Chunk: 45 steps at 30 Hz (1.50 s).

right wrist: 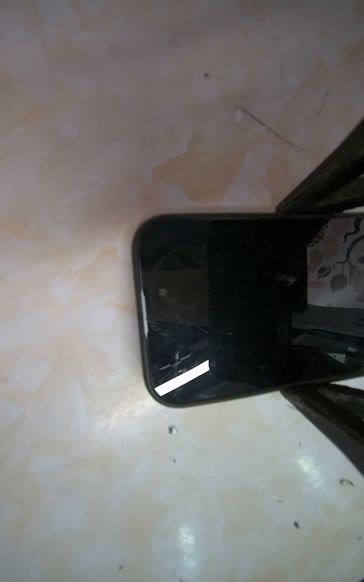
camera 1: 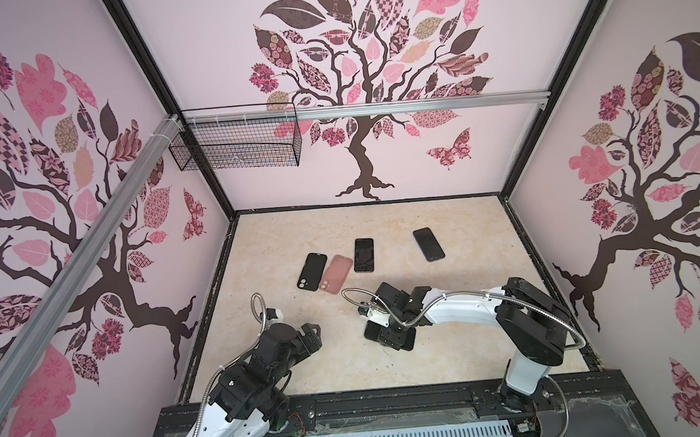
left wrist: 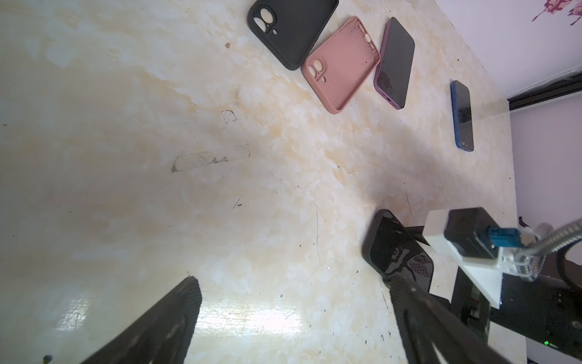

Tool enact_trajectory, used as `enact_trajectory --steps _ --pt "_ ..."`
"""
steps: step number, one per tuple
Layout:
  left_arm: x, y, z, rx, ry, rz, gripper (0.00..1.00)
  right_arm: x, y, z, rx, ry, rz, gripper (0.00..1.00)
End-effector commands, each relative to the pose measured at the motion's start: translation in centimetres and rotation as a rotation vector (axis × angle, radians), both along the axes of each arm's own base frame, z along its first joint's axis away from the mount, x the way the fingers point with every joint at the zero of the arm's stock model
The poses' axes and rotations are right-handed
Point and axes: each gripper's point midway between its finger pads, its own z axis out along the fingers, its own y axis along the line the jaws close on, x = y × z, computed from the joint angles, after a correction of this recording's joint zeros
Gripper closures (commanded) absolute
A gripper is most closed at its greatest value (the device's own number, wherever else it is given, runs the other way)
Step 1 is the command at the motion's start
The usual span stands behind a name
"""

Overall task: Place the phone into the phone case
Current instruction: 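Grasp the cased phone with the right gripper while the left gripper draws back, then carry the cased phone with the right gripper farther from the robot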

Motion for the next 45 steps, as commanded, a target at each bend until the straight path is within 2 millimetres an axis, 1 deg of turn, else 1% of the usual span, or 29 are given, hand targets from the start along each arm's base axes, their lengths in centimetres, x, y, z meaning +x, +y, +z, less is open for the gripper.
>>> enact_trajectory --steps 1,3,5,7,9,13,15,17,20,29,33,35,41,45 --pt "0.5 -0.3 1.8 -0.016 -0.048 -0.015 0.03 1.6 -1.2 0.1 -0.003 0.026 -0.205 0.52" --pt "0.5 -0.6 2.0 -0.02 -0.051 -0.028 0.03 2.4 -1.3 1.2 0.043 0.018 -0.261 0.56" --pt "0.5 -0.8 2.0 -0.022 -0.051 -0.043 0.03 3.2 -1.5 2.5 0.09 0.012 -0.314 0.57" --pt "0.5 -1.2 2.0 -0.025 -0.049 -0.066 0.03 4.1 -2.2 3.7 0.118 -0.007 -0.368 0.6" --pt "0.6 -1.6 2.0 -0.025 -0.045 -0.087 0.03 5.2 -3.0 5.0 0.147 -0.027 -0.427 0.61" --pt "0.8 -2.3 2.2 -0.013 -0.039 -0.122 0.03 7.2 -5.4 7.1 0.177 -0.058 -0.537 0.63" --pt "1.0 -2.5 2.4 -0.002 -0.039 -0.138 0.03 8.4 -6.8 7.8 0.17 -0.086 -0.59 0.63" --pt "1.1 -2.7 2.6 0.007 -0.043 -0.151 0.03 9.8 -8.5 8.3 0.165 -0.098 -0.651 0.63" --pt "1.4 -3.0 3.0 0.016 -0.051 -0.176 0.03 12.0 -11.5 8.9 0.151 -0.129 -0.75 0.64" --pt "1.6 -4.1 3.7 0.036 -0.04 -0.242 0.03 17.8 -20.9 9.9 0.203 -0.162 -1.022 0.66" --pt "1.6 -4.5 3.9 0.036 -0.037 -0.268 0.03 19.9 -24.6 9.5 0.182 -0.179 -1.103 0.66" --pt "1.6 -4.5 4.0 0.038 -0.037 -0.273 0.03 21.1 -26.1 9.3 0.166 -0.192 -1.133 0.66" --pt "1.5 -4.5 4.2 0.048 -0.032 -0.283 0.03 24.4 -29.7 8.1 0.109 -0.208 -1.197 0.66" --pt "1.5 -4.5 4.4 0.05 -0.031 -0.283 0.03 25.9 -31.3 6.9 0.116 -0.19 -1.239 0.66"
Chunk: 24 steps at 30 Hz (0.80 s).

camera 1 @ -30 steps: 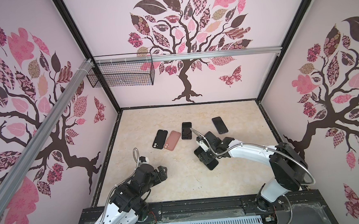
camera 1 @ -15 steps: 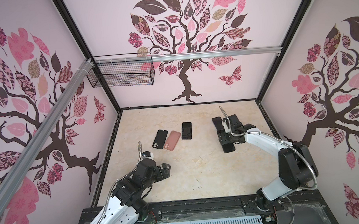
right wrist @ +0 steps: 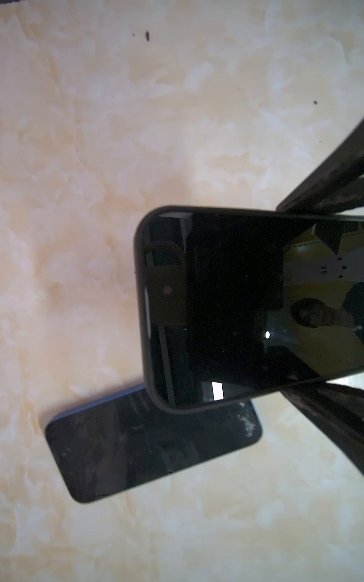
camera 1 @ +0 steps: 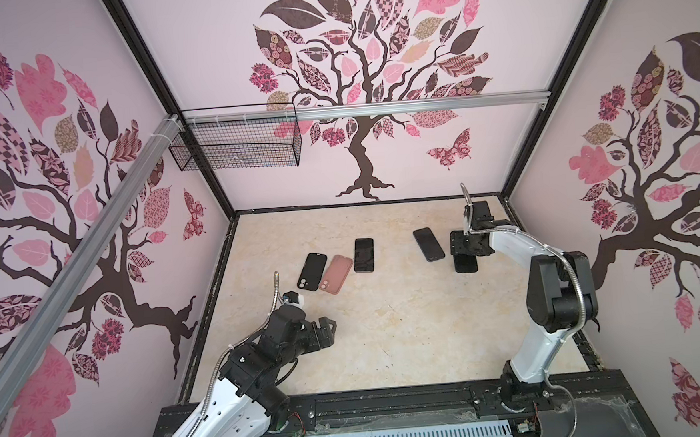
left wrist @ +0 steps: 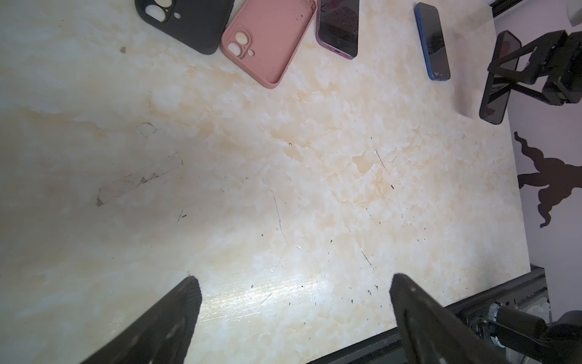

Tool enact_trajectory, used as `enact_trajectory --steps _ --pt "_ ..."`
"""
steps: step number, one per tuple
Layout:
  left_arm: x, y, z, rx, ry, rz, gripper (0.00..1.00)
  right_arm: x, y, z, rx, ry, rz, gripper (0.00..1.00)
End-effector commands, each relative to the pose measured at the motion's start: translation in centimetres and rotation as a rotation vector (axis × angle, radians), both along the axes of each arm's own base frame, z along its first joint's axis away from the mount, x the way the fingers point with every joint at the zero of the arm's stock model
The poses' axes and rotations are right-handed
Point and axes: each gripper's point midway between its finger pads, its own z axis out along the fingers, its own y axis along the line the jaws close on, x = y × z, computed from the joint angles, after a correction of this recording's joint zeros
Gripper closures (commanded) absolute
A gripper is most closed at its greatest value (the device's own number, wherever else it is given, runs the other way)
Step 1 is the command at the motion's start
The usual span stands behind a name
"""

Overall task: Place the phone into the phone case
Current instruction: 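Carry the cased phone with the right gripper farther from the robot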

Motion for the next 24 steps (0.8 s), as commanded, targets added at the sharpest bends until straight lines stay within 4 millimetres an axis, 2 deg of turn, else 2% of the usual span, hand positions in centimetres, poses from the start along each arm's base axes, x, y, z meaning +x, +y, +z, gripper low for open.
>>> enact_trajectory --steps 1,5,9,16,24 --pt "0.5 -0.2 2.3 -0.019 -0.046 -0.008 0.03 2.2 -1.7 0.1 -0.001 -0.032 -0.031 0.66" --pt "0.4 -0.2 2.3 -0.017 -0.046 -0.009 0.03 3.1 -3.0 -1.4 -0.011 -0.004 -0.061 0.66" --pt "0.5 -0.1 2.3 -0.011 -0.045 -0.007 0.03 3.5 -3.4 -2.6 -0.017 0.013 -0.074 0.66" --pt "0.5 0.3 2.5 0.005 -0.04 0.015 0.03 4.3 -3.1 -3.9 0.004 0.035 -0.076 0.64" --pt "0.6 0.8 2.3 0.021 -0.03 0.043 0.03 3.8 -2.8 -5.9 0.019 0.081 -0.059 0.56"
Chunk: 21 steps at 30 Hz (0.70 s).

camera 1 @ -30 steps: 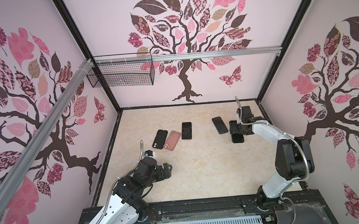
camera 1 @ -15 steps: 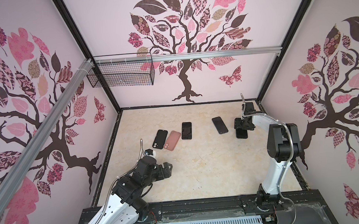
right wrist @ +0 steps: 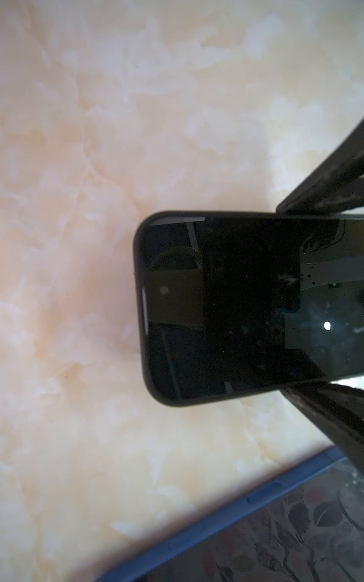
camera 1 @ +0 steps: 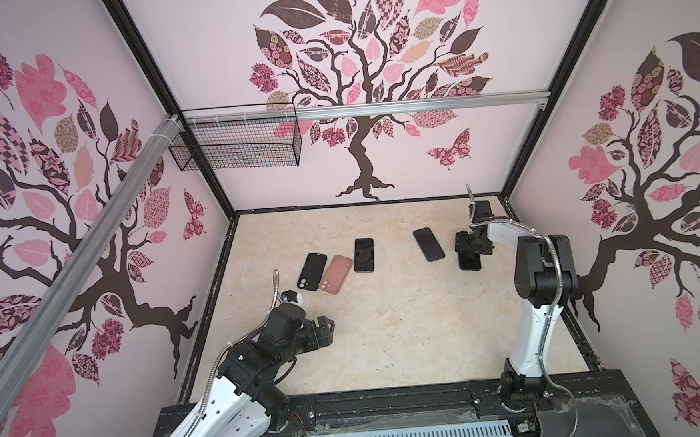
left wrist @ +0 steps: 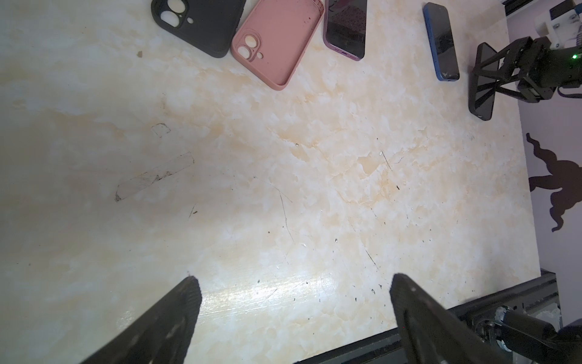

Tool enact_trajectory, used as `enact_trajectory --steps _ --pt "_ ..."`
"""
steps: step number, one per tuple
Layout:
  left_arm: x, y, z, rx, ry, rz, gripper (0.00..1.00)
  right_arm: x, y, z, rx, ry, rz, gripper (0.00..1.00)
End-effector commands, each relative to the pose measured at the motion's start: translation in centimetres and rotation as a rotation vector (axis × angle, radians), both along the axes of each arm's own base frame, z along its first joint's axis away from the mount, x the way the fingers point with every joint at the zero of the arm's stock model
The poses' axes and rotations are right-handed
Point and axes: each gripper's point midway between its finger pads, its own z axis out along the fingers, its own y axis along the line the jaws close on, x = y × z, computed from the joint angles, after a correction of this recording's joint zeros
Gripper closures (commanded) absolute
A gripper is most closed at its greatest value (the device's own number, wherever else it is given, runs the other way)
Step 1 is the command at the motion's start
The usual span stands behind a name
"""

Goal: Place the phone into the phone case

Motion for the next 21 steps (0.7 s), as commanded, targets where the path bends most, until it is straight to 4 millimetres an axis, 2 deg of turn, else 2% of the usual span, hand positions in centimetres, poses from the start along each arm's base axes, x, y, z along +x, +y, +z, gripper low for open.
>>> enact_trajectory --steps 1,8,15,21 --pt "0.6 0.3 1.9 -0.008 -0.042 0.028 0.03 0.8 0.3 -1.0 0.018 0.009 0.012 0.53" --pt "0.8 0.6 1.6 0.009 -0.035 0.05 0.03 0.6 1.0 -0.6 0.05 0.007 0.03 0.26" --pt "1.1 0.6 1.6 0.008 -0.037 0.063 0.03 0.9 0.2 1.2 0.006 0.003 0.023 0.1" --pt "1.6 0.7 1.3 0.031 -0.031 0.084 0.03 0.5 0.6 3.0 0.026 0.002 0.029 0.06"
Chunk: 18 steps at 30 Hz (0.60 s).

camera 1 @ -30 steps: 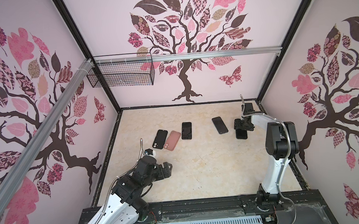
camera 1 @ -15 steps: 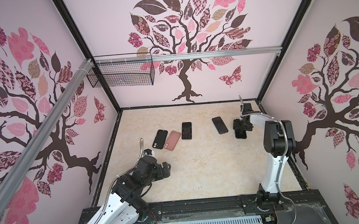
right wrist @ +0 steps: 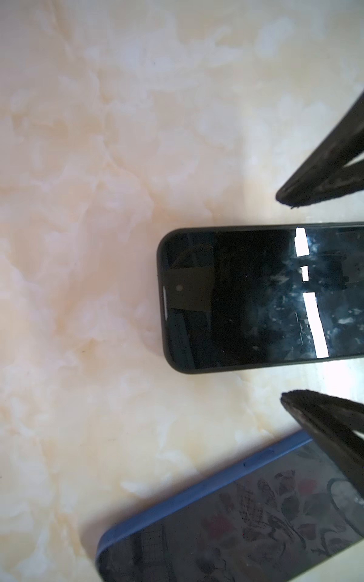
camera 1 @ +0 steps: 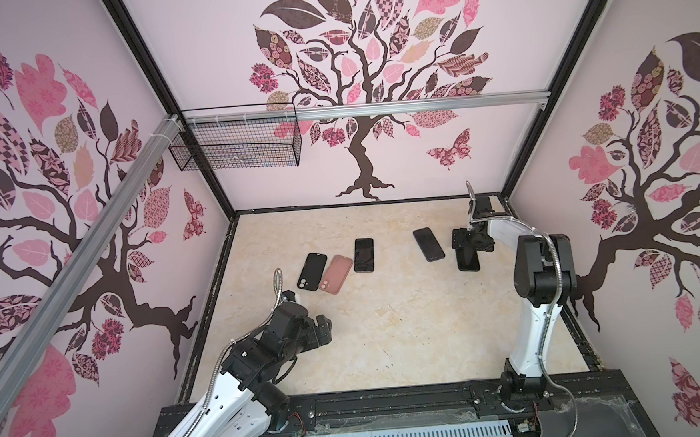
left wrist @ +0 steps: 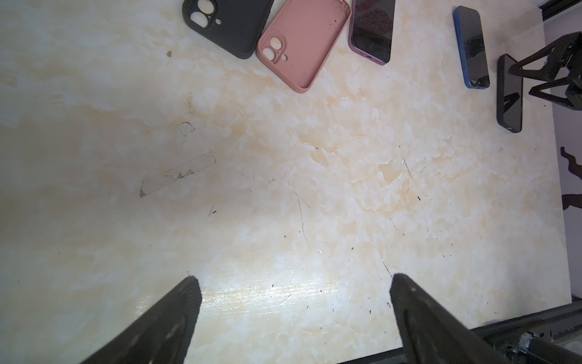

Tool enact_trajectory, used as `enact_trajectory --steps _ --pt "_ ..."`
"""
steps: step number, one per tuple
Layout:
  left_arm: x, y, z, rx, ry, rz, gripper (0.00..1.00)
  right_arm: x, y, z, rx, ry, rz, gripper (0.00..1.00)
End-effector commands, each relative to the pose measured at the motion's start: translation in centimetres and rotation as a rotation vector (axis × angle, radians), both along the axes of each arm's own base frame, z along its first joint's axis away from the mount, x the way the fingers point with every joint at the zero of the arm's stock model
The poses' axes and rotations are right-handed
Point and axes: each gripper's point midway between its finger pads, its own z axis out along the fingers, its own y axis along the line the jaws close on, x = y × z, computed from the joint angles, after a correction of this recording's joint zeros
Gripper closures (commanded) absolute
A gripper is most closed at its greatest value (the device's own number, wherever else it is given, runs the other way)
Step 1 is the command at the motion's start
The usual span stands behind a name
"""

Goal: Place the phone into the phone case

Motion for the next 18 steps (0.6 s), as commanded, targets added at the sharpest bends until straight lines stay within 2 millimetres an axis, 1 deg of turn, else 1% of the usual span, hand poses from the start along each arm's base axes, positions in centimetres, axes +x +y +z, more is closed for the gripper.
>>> enact_trajectory --steps 1,4,6,9,11,13,16,18 --pt "1.3 -0.1 2.2 -0.011 -0.055 0.027 0.03 -0.2 0.3 2.3 0.011 -0.011 0.006 0.05" --pt "2.0 -0.1 2.4 0.015 -0.067 0.035 0.03 -0.7 1.1 4.0 0.058 -0.05 0.009 0.05" --pt "2.6 0.0 2.6 0.046 -0.073 0.041 0.03 -1.1 1.7 5.7 0.087 -0.111 0.0 0.05" --pt "3.6 -0.2 2.7 0.101 -0.067 0.032 0.04 -2.4 3.6 8.7 0.082 -0.21 0.035 0.05" --pt "4.4 -0.4 2.7 0.131 -0.066 0.031 0.04 -3.6 5.3 10.7 0.076 -0.251 0.072 0.05" --pt "5.3 -0.8 2.7 0.142 -0.073 0.028 0.04 -4.9 6.9 12.0 0.092 -0.278 0.109 0.06" --pt "6.6 -1.4 2.7 0.145 -0.079 0.031 0.05 -7.2 9.2 13.4 0.153 -0.315 0.155 0.06" --pt "7.4 -1.8 2.6 0.142 -0.073 0.038 0.05 -8.9 10.3 13.7 0.171 -0.335 0.18 0.07"
